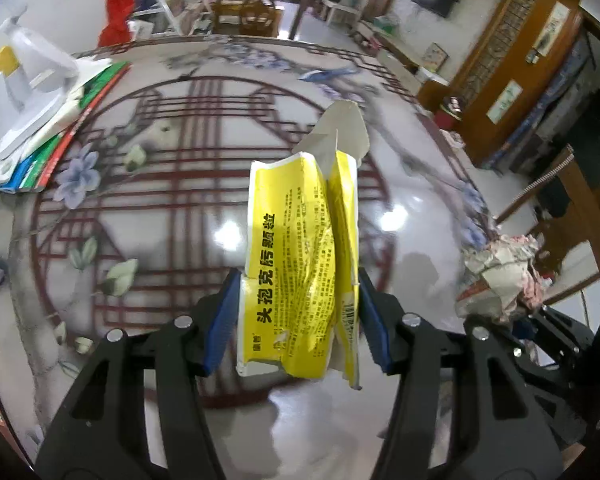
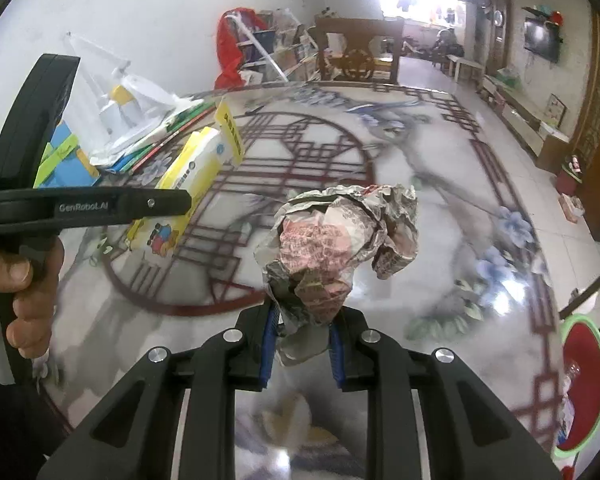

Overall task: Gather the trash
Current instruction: 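Carry the paper ball and yellow box over the red bucket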

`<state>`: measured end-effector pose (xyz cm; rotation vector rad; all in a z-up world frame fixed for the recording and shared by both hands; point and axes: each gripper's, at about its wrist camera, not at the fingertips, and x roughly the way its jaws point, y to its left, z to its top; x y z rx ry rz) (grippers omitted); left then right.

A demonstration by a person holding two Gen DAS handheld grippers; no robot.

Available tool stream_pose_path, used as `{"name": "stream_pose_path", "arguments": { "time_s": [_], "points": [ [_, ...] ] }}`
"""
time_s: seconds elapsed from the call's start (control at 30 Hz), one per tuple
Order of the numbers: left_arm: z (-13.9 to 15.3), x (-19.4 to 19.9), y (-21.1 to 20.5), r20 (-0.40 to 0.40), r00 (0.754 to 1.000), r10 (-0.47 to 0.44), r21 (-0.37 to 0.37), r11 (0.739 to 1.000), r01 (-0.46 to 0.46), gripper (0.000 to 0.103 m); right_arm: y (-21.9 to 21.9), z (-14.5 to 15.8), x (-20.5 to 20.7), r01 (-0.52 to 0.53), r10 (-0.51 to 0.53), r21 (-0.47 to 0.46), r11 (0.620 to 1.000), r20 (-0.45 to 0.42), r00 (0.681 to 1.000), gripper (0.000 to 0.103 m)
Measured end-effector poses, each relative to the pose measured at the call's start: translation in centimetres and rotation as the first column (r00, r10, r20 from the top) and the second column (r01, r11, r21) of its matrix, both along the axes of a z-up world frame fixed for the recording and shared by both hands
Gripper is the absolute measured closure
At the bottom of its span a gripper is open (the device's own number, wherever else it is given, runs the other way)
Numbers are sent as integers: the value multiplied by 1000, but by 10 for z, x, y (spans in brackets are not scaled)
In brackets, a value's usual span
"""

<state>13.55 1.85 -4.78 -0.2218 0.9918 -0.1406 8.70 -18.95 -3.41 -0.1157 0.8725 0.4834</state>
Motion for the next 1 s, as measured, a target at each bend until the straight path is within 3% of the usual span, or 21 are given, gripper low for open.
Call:
{"name": "stream_pose_path", "arguments": {
  "time_s": [0.5, 0.73, 1.0],
  "points": [
    [14, -7, -90, 15, 986, -167, -62, 984, 168, 49, -95, 21, -13, 151, -151, 26, 988, 16, 988, 82],
    [24, 4, -157, 25, 962, -273, -79, 958, 274, 49, -152, 35, -13, 226, -226, 4, 974, 40, 973, 82],
    [40, 18, -249, 46, 917, -397, -93, 912, 399, 49, -231, 51, -9, 346, -346, 2, 938, 62, 936, 82]
  ]
}}
